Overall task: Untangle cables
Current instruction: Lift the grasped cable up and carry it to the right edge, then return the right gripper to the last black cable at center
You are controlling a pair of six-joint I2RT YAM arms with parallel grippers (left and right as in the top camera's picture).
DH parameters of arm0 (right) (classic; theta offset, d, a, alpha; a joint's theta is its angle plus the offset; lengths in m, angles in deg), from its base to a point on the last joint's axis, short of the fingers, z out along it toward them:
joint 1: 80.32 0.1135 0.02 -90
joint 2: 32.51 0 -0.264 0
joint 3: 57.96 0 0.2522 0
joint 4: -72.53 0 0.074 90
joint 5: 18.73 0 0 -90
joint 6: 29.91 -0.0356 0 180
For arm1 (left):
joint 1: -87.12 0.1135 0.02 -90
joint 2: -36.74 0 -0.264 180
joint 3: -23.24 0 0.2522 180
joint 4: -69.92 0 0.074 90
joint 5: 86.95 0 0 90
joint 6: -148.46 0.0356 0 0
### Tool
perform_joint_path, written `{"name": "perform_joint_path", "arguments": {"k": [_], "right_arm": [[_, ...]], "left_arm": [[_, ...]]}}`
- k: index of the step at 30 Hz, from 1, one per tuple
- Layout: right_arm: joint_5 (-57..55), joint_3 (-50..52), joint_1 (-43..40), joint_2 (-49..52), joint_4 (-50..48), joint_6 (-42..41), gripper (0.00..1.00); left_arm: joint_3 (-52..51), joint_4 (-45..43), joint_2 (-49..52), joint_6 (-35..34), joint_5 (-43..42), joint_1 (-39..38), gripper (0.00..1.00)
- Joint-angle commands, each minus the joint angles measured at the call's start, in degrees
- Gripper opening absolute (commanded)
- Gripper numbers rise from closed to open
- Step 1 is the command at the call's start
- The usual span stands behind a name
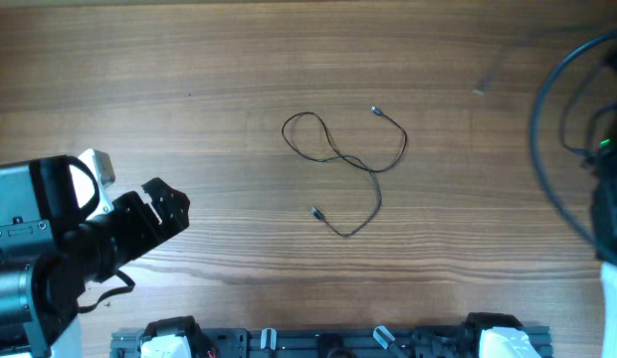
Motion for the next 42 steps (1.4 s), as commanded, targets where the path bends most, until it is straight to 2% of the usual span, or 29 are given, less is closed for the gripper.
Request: {"name": "perform_joint_path", "arguments": {"k": [1, 5, 9, 13, 14, 16, 17, 19, 26, 29, 35, 37, 40, 42], "right_arm": [[16.87, -0.48, -18.16, 6.03, 0.44, -3.72, 0.04], [35.91, -0.48, -35.71, 15.43, -1.44, -14.71, 0.04], [50.25, -0.48, -46.21, 24.76, -8.26, -25.49, 0.04], [51.06, -0.48, -49.7, 31.15, -4.81, -27.93, 0.04], [51.06, -0.48, -49.72, 32.57, -3.1, -27.96, 0.15], [51.17, -0.48, -49.46, 35.69, 1.66, -28.15, 0.78], [51.28, -0.48, -49.07, 37.55, 5.05, -28.13, 1.0], [51.23, -0.48, -47.84, 41.22, 13.49, -28.09, 1.0], [49.81, -0.48, -42.82, 42.77, 30.88, -27.15, 1.0], [52.39, -0.48, -35.21, 42.77, 34.05, -13.51, 1.0], [58.71, -0.48, -8.83, 42.8, 37.44, 11.74, 1.0], [58.71, -0.48, 1.38, 42.8, 38.51, 23.26, 1.0], [53.29, -0.46, 13.07, 42.82, 41.42, 35.74, 1.0], [41.42, -0.46, 20.28, 42.84, 41.51, 39.41, 1.0]], "left_arm": [[0.66, 0.0, -0.11, 0.9, -0.92, 0.2, 1.0], [0.66, 0.02, -0.11, 0.87, -0.92, 0.2, 1.0], [0.66, 0.13, -0.11, 0.24, -0.92, 0.2, 1.0], [0.66, 0.22, -0.11, 0.24, -0.92, 0.2, 1.0], [0.66, 0.22, -0.11, 0.24, -0.94, 0.2, 1.0], [0.66, 0.28, -0.11, 0.22, -0.96, 0.2, 1.0], [0.66, 0.44, -0.11, 0.22, -0.96, 0.2, 1.0], [0.66, 0.72, -0.11, 0.24, -0.94, 0.2, 1.0], [0.66, 0.66, -0.11, 0.26, -0.92, 0.2, 1.0], [0.66, 0.28, 0.09, 0.26, -0.31, 0.2, 1.0], [0.66, 0.09, 5.42, 0.26, 0.83, 0.2, 1.0], [0.66, 0.28, 7.37, 0.28, 0.83, 0.2, 1.0], [0.66, 0.48, 8.83, 0.5, 0.83, 0.2, 1.0], [0.66, 0.96, 9.68, 0.52, 0.83, 0.2, 1.0]]}}
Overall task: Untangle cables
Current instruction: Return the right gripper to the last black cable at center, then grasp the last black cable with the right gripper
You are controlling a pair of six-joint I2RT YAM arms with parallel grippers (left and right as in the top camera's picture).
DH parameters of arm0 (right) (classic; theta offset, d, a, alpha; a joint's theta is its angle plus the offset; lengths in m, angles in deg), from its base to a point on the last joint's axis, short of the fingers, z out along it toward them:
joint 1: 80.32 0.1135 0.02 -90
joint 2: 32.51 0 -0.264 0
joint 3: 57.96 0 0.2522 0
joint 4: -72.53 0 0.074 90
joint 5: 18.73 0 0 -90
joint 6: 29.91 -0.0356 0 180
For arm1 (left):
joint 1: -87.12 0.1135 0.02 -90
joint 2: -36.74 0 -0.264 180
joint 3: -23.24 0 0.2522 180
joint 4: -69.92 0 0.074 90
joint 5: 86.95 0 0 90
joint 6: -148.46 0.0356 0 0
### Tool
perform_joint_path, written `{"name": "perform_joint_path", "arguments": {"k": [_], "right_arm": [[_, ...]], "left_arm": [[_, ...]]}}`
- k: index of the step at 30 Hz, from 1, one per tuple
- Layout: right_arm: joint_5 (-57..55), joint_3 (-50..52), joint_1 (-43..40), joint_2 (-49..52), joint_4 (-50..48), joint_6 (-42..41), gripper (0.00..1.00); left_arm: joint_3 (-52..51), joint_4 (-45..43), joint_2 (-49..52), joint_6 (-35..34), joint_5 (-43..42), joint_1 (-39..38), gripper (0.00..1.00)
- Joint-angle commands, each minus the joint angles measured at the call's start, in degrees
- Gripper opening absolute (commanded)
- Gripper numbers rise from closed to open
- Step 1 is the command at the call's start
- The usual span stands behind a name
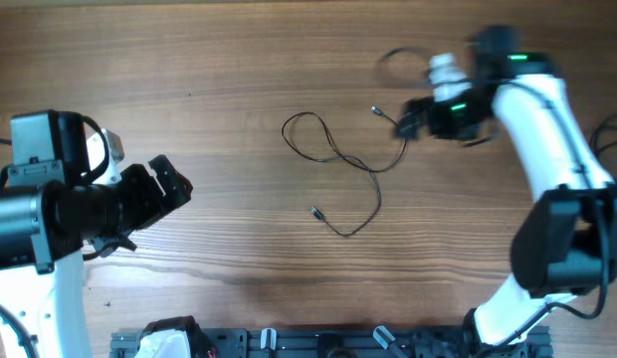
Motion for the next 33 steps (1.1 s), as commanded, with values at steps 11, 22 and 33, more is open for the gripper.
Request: {"name": "perform_joint_path", "arguments": {"k": [11, 22, 33], "right_arm": [[-11.45, 8.87, 14.49, 0.7, -16.06, 33.62, 1.0], [-6.27, 18.86, 14.49, 3.3, -31.08, 28.04, 0.94], [-6.51, 21.2, 14.49, 5.64, -41.13, 17.03, 0.64]], "left_arm": [[0.61, 0.83, 0.85, 0.48, 0.5, 0.13, 1.0], [0.61, 1.27, 0.85, 0.28, -1.05, 0.13, 1.0], [0.61, 1.46, 0.85, 0.28, -1.9, 0.13, 1.0]]}}
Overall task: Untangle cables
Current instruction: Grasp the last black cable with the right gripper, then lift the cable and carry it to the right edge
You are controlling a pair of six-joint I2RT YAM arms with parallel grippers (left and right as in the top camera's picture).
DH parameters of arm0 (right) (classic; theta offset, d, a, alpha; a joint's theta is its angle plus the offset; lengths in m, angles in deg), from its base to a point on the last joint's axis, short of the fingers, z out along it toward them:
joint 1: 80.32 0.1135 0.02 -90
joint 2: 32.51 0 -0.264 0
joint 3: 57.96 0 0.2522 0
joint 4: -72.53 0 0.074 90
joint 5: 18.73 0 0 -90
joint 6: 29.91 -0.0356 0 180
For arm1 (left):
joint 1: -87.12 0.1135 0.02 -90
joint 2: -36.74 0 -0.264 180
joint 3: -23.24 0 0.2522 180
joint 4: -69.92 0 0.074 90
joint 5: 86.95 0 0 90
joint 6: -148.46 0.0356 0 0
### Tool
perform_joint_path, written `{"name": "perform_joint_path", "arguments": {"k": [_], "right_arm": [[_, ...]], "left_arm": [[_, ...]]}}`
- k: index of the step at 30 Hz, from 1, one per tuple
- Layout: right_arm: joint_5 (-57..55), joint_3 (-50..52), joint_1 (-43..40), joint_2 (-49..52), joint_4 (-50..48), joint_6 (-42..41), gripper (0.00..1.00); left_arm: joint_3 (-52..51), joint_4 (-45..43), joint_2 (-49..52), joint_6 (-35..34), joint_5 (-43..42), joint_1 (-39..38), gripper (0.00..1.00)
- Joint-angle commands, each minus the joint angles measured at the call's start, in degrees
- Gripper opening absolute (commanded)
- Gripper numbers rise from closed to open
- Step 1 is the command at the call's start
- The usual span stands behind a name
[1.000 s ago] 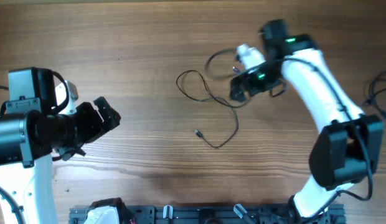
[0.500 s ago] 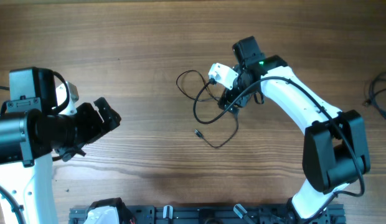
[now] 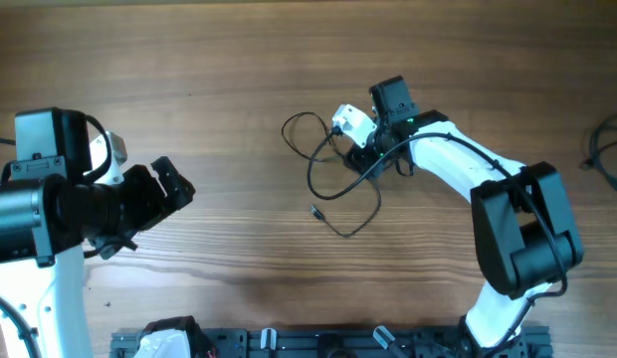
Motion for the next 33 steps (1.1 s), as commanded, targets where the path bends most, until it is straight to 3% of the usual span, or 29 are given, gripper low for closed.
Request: {"name": "perform_joint_path", "arguments": {"k": [1, 5, 6, 7, 9, 13, 21, 24, 27, 31, 33], "right_arm": [[1.11, 0.48, 0.09, 2.67, -1.53, -7.3, 0.67], [1.14, 0.72, 0.09, 5.4, -1.27, -10.16, 0.7], [1.16, 1.18, 0.09, 5.77, -1.27, -10.19, 0.56], [1.14, 1.42, 0.09, 5.92, -1.31, -10.14, 0.34], [0.79, 1.49, 0.09, 5.86, -1.31, -10.23, 0.04], [-4.37, 0.0, -0.11, 3.54, -0.5, -16.35, 0.04], [-27.28, -9.18, -4.04, -21.24, 3.54, -14.73, 0.04], [-23.52, -9.18, -13.57, -28.87, -0.15, -14.21, 0.04], [-11.72, -9.18, -32.39, -30.18, -1.79, -16.41, 0.04], [-7.67, -9.18, -53.66, -28.79, -7.23, -30.73, 0.04], [-3.15, -9.18, -63.6, -26.84, -10.49, -45.42, 0.04]], "left_arm": [[0.61, 0.04, 0.15, 0.28, -1.42, 0.13, 1.0], [0.61, 0.04, 0.15, 0.31, -1.57, 0.13, 1.0], [0.61, 0.04, 0.15, 0.31, -1.57, 0.13, 1.0], [0.61, 0.04, 0.15, 0.31, -1.57, 0.13, 1.0], [0.61, 0.04, 0.15, 0.31, -1.57, 0.13, 1.0], [0.61, 0.04, 0.15, 0.33, -1.57, 0.13, 1.0], [0.61, 0.02, 0.15, 0.55, -1.55, 0.13, 1.0], [0.61, -0.04, 0.15, 0.55, -1.55, 0.13, 1.0], [0.61, -0.39, 0.15, 0.55, -1.53, 0.13, 1.0], [0.61, -0.39, 0.15, 0.55, -1.55, 0.13, 1.0], [0.61, -0.37, 0.15, 0.52, -1.55, 0.13, 1.0]]}}
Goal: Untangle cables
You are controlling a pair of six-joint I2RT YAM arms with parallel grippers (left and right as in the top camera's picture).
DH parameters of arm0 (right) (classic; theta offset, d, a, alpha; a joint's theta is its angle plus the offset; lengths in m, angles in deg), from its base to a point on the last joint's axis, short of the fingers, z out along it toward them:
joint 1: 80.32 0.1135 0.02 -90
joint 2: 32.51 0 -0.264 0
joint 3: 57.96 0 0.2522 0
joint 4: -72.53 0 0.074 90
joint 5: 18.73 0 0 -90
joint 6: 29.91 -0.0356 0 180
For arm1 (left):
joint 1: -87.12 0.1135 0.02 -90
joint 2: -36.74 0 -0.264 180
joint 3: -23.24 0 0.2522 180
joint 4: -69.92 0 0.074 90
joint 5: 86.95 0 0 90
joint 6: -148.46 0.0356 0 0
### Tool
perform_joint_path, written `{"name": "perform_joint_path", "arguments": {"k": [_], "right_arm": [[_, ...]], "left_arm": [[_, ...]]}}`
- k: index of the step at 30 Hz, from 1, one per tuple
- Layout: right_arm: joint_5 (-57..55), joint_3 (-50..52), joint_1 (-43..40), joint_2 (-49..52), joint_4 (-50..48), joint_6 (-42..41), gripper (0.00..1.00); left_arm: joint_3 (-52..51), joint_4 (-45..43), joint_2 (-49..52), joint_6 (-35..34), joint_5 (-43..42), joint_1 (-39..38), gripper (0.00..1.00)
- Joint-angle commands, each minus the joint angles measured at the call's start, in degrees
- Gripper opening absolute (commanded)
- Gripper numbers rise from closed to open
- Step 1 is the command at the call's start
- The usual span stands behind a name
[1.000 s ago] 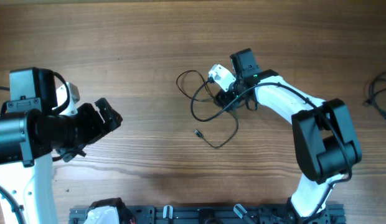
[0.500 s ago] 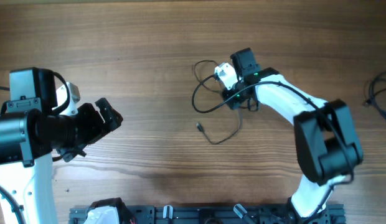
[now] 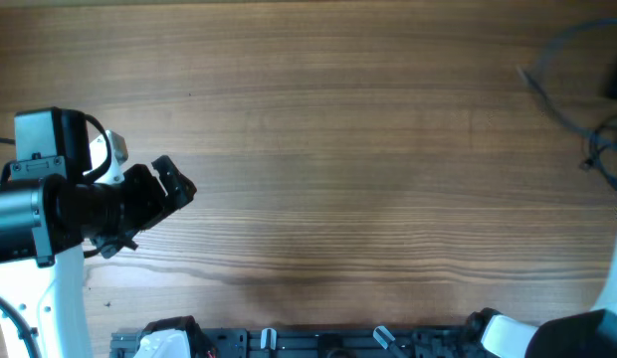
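The overhead view shows no thin black cable on the wooden table [image 3: 328,169]. My left gripper [image 3: 175,184] hovers over the left side, fingers slightly apart and holding nothing. Only a white piece of my right arm shows at the right edge; its gripper is out of view. Blurred dark loops of wire [image 3: 562,85] hang at the upper right edge, and I cannot tell whether the cable is among them.
A dark rail with the white arm bases [image 3: 328,343] runs along the near edge. The left arm's body [image 3: 40,214] covers the near left corner.
My right arm was stretched over the table's middle with its gripper at the cable. It is now back at the right edge, and the cable is gone from the table. The left arm held still.
The cable first lay in loops at the table's middle, with both arms at the sides. The right gripper then stood by the cable's far right end, later over its middle with the loops shifted. Now the table shows no cable and the right arm is withdrawn.
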Motion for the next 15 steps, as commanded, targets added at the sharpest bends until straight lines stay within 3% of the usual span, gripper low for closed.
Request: {"name": "perform_joint_path", "arguments": {"k": [1, 3, 4, 11, 15], "right_arm": [[9.01, 0.0, -12.41, 2.58, -3.76, -24.13, 0.06], [11.21, 0.0, -16.98, 5.22, -4.13, -33.44, 0.85], [12.35, 0.0, -18.53, 6.75, -3.85, -36.04, 1.0], [21.68, 0.0, -18.47, 12.61, 0.96, -38.32, 1.0], [21.79, 0.04, -12.46, 12.61, 11.37, -37.09, 1.0]], "left_arm": [[0.61, -0.11, 0.15, 0.5, -0.7, 0.13, 1.0], [0.61, -0.11, 0.15, 0.48, -0.72, 0.13, 1.0], [0.61, -0.11, 0.15, 0.48, -0.7, 0.13, 1.0], [0.61, -0.11, 0.15, 0.26, -0.72, 0.13, 1.0], [0.61, -0.15, 0.17, 0.28, -0.7, 0.13, 1.0]]}}
